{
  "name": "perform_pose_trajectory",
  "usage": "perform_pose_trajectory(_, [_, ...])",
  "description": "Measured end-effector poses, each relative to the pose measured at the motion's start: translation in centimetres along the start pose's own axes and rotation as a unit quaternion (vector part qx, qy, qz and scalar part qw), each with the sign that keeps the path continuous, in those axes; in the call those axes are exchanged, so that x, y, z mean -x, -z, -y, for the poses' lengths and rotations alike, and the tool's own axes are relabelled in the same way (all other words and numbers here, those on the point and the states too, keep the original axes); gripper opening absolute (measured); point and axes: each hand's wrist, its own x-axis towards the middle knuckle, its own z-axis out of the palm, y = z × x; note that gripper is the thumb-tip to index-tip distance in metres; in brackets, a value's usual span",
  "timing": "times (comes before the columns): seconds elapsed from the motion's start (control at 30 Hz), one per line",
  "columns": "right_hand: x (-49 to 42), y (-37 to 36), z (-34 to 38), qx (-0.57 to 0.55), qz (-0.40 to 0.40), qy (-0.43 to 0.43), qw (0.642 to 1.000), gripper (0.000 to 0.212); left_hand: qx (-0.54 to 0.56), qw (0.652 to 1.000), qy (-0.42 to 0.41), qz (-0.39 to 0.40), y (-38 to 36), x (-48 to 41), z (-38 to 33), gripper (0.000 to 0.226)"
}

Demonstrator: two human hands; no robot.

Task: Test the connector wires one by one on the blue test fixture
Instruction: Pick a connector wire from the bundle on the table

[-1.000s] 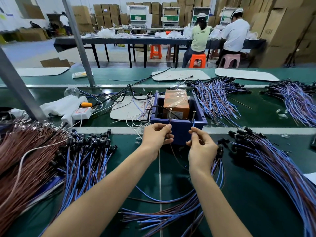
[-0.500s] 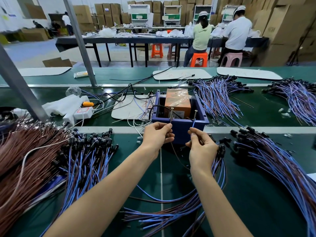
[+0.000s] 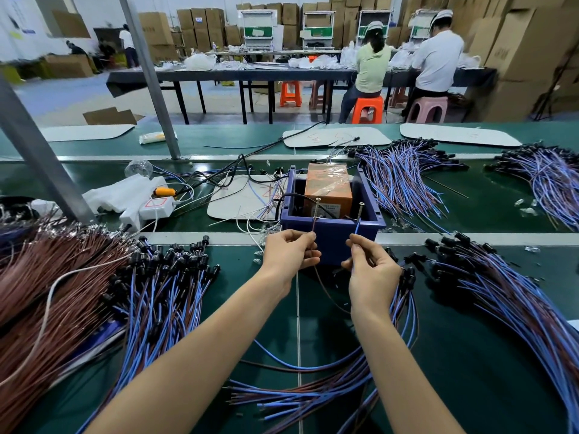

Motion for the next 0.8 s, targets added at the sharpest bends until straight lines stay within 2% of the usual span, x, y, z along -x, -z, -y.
perform_pose_trajectory(0.33, [0.1,0.3,0.3,-0.008,0.009,-0.002,1.0,0.025,-0.069,0.997,-0.02,0.009,0.1,-0.4,-1.3,0.024])
perform_pose_trajectory(0.53, [0.0,0.3,0.5,-0.017,0.013,0.002,1.0,0.027,-0.091,0.996,-0.02,0.007,0.3,-0.7,-1.7,0.015])
perform_pose_trajectory(0.8, [0.1,0.3,0.4,-0.027,0.009,-0.001,1.0,0.03,-0.102,0.994,-0.024,0.02,0.3,-0.6,-1.5,0.015])
